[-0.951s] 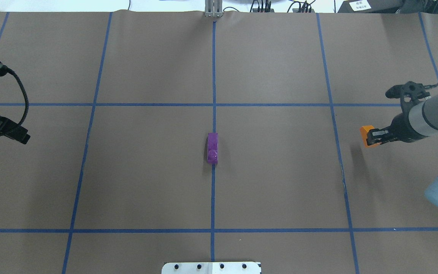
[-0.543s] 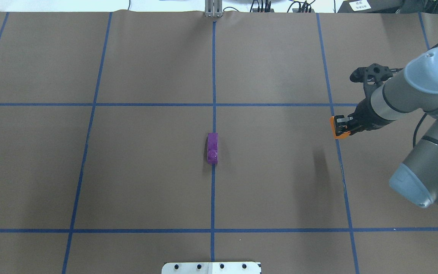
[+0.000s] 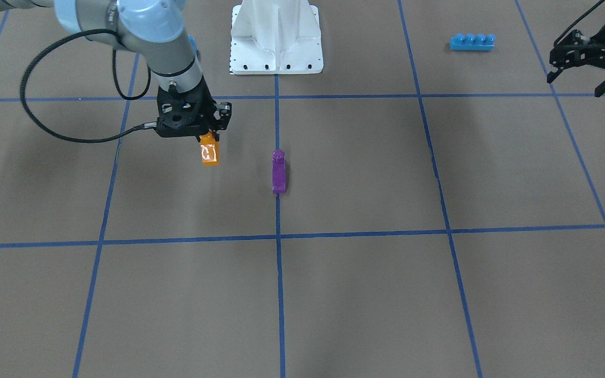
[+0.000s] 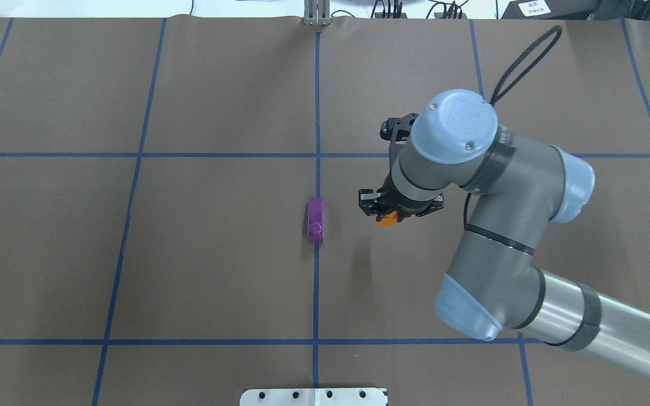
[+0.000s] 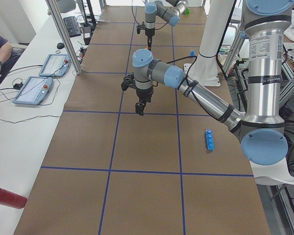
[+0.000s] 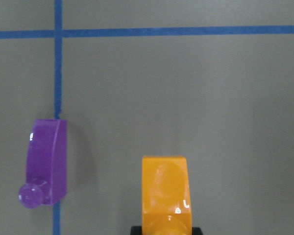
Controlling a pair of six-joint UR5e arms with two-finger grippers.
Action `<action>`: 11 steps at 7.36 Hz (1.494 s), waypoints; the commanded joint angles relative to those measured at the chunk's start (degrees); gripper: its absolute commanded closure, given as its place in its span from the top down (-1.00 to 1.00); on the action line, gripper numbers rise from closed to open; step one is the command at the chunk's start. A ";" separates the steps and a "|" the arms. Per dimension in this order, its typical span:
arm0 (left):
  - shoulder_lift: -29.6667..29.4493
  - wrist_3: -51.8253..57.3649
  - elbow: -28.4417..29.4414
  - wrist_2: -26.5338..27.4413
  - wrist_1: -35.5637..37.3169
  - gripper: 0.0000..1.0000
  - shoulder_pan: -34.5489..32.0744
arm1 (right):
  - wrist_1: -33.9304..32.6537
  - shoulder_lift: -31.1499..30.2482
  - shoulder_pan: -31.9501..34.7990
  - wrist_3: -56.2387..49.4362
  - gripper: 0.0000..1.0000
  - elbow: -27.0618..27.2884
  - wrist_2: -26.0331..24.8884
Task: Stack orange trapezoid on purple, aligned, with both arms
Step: 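Carry the orange block over the purple block with the right gripper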
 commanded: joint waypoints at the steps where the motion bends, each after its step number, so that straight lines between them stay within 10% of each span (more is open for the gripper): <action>1: 0.26 -0.11 -0.01 -0.14 0.01 1.00 -0.12 | -0.59 6.24 -4.31 7.33 -1.00 -3.23 -6.62; 5: 0.35 -0.11 0.16 -0.14 0.10 1.00 -0.12 | -0.32 7.22 -9.86 9.65 -1.00 -3.58 -17.81; 11: 0.35 -0.11 0.60 -0.14 0.10 1.00 -0.03 | -0.15 11.79 -9.87 9.65 -1.00 -9.39 -18.35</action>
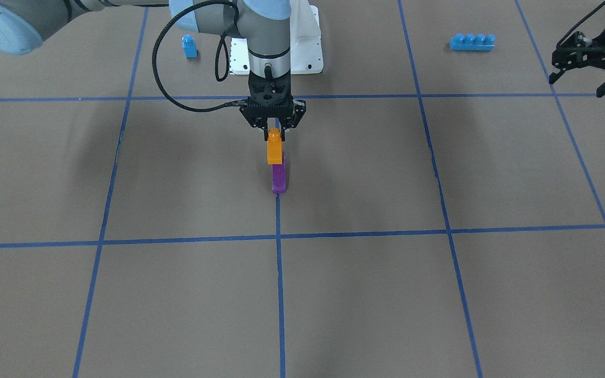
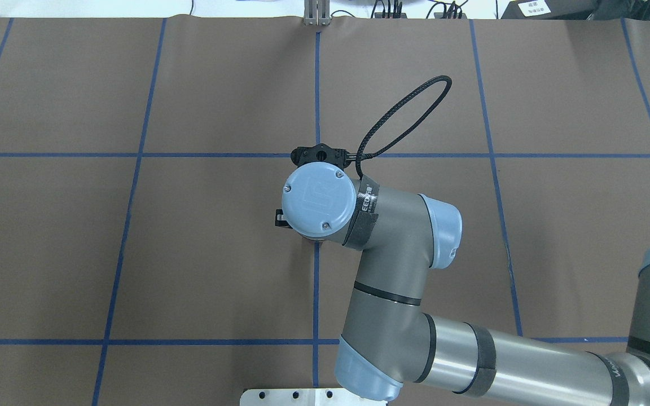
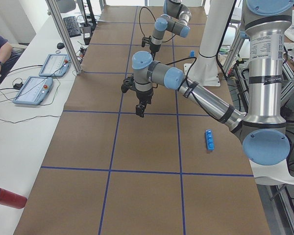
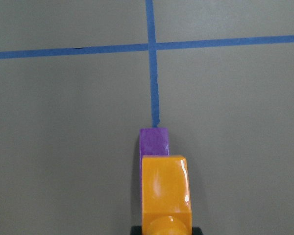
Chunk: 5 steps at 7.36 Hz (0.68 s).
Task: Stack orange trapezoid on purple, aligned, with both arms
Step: 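Align and lower the orange block onto the purple block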
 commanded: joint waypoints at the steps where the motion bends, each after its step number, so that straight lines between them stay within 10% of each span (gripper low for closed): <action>1: 0.00 0.00 -0.03 0.00 0.00 1.00 0.03 | 0.00 0.11 0.04 -0.03 -1.00 -0.57 -1.07; 5: -0.09 0.00 0.40 0.00 0.00 1.00 0.03 | 0.00 0.20 -0.14 -0.03 -1.00 -1.10 -1.78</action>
